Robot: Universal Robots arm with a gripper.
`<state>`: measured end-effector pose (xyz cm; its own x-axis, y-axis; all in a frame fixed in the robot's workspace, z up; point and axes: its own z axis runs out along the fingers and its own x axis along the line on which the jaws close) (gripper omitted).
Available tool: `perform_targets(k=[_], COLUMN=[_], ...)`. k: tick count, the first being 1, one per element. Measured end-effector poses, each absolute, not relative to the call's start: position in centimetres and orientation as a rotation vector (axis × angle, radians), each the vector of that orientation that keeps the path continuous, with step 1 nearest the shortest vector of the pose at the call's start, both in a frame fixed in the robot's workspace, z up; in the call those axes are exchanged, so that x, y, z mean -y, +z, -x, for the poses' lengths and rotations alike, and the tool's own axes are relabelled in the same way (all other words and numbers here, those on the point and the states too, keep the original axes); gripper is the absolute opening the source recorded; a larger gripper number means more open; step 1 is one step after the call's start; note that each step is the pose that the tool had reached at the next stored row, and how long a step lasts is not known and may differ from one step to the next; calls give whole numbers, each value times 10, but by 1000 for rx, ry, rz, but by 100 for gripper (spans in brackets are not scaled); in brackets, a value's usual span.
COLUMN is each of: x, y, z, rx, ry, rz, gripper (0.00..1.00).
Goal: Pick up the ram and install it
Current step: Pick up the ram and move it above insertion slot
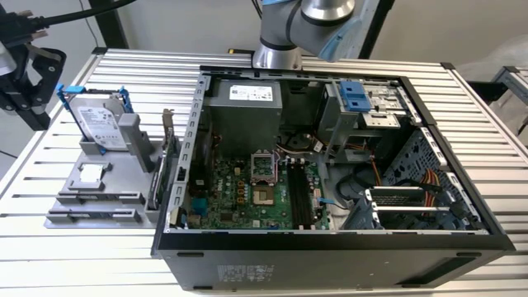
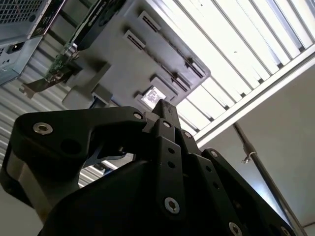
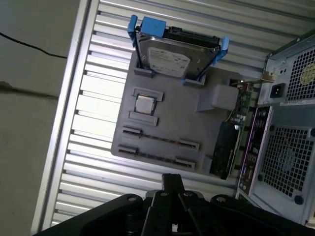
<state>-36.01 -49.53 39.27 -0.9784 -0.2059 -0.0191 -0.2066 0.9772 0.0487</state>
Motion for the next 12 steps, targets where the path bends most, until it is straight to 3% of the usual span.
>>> perform_targets(k=[12], x=[495], y=[393], z=[360], rx=[-3102], ry=[79], rz=[403], gripper=[0])
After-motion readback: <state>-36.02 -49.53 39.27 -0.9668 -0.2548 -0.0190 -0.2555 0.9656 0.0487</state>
